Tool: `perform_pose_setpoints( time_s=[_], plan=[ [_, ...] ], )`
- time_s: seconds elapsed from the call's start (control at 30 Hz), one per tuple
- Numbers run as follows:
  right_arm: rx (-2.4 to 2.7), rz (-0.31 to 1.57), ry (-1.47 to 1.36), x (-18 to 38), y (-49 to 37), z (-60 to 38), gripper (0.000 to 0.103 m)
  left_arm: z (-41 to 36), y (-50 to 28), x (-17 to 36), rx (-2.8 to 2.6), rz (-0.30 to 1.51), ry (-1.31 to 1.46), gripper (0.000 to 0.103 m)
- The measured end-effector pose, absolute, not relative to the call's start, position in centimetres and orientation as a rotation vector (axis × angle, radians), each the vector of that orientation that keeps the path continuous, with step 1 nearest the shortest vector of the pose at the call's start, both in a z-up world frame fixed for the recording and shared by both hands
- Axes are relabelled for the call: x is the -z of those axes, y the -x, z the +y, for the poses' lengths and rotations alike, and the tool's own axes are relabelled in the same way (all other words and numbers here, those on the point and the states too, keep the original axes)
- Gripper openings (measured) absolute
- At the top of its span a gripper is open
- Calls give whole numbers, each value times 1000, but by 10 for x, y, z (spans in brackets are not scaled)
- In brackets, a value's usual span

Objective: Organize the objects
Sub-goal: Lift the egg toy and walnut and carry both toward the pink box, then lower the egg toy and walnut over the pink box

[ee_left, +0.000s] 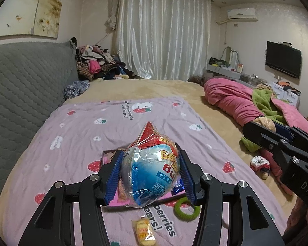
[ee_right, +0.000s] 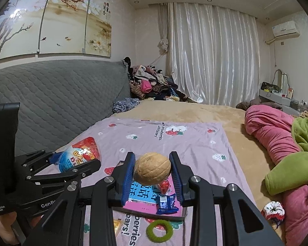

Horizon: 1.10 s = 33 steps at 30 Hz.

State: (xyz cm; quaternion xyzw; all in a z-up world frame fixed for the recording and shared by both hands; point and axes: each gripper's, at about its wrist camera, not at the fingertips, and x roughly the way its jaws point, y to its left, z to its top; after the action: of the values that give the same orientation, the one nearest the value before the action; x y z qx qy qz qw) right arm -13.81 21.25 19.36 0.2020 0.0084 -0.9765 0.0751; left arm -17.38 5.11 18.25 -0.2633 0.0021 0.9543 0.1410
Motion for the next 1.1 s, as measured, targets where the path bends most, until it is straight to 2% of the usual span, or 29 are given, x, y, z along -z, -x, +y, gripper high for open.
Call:
perform_pose_setpoints(
  time_s=[0.4, 1.1],
  plan=[
    [2917, 18, -651, -154, 191, 221, 35, 55, 242, -130, -2746, -23, 835, 55],
    [2893, -85, -820, -23, 290, 245, 35, 19, 339, 8, -2774, -76, 990, 55]
  ],
)
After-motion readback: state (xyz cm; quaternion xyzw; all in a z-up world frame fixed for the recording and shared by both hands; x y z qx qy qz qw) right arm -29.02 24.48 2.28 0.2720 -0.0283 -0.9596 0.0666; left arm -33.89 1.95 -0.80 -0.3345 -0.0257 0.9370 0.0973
